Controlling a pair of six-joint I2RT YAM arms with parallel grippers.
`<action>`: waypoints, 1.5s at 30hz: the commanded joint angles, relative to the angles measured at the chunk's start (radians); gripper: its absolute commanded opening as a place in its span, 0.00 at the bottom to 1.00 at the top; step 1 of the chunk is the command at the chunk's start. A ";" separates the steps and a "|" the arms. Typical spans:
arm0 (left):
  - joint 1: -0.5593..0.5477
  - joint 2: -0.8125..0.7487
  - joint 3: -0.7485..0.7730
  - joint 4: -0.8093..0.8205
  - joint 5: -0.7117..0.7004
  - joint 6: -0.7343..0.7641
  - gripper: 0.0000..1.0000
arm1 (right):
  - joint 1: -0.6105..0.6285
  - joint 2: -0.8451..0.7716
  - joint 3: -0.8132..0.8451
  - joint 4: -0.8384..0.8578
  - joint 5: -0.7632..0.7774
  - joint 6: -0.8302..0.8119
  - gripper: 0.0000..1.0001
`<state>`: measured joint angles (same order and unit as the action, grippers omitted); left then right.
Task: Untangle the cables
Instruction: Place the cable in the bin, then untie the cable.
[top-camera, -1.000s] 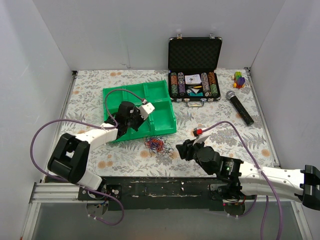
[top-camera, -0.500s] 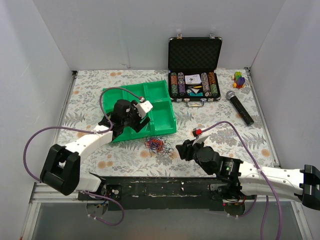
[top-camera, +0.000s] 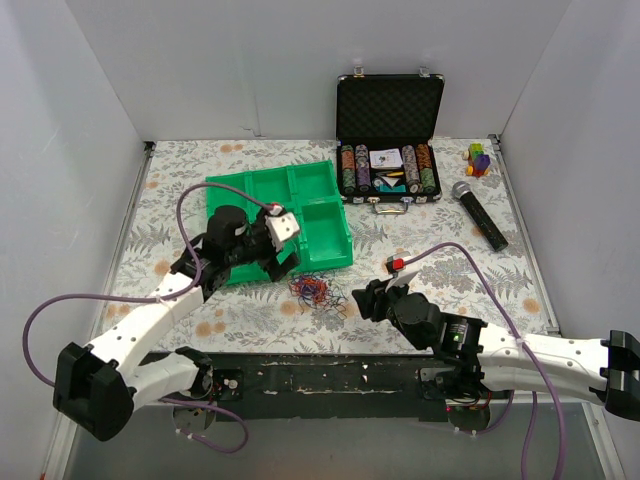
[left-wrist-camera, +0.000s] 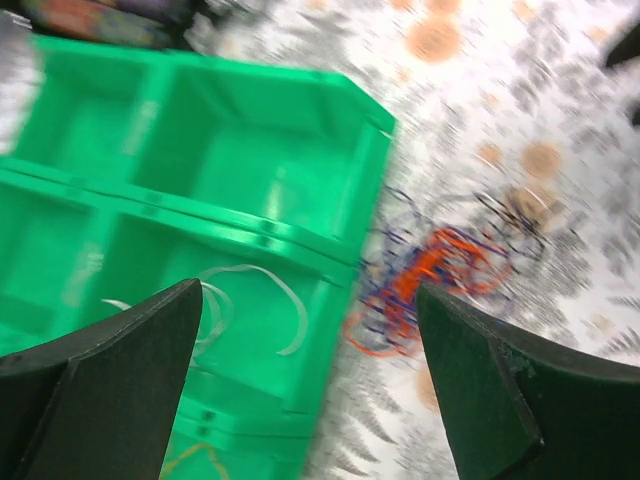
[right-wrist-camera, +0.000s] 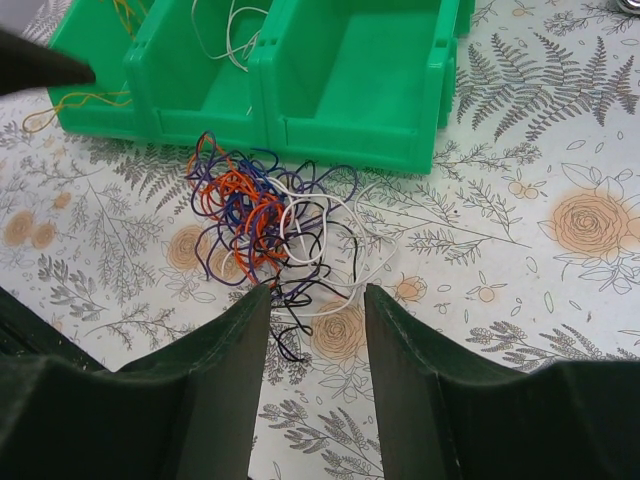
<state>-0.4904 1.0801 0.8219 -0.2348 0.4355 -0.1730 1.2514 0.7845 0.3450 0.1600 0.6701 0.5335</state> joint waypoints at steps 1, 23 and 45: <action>-0.065 -0.032 -0.142 -0.052 0.066 0.023 0.88 | 0.005 0.002 0.014 0.033 0.008 -0.020 0.51; -0.106 0.093 -0.231 0.229 -0.029 0.105 0.74 | 0.006 0.039 0.020 0.069 -0.023 -0.041 0.51; -0.134 0.126 -0.267 0.215 0.085 0.060 0.30 | 0.000 0.139 0.072 0.131 -0.047 -0.092 0.51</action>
<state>-0.6136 1.2160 0.5617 -0.0395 0.4755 -0.0811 1.2514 0.8978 0.3565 0.2192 0.6239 0.4728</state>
